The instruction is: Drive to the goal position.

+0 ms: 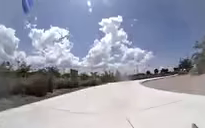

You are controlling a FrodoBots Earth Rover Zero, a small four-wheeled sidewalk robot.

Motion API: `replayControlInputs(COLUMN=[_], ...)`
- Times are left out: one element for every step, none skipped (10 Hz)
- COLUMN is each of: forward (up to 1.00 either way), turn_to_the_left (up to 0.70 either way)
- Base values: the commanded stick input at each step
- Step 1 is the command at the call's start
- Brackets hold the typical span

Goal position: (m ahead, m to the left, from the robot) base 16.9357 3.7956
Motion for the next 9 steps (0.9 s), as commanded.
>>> replayControlInputs(forward=[0.85, 0.85, 0.85, 0.85, 0.85, 0.85, 0.85, 0.85, 0.85], turn_to_the_left=[-0.01, -0.01, -0.01, -0.01, -0.01, -0.01, -0.01, -0.01, -0.01])
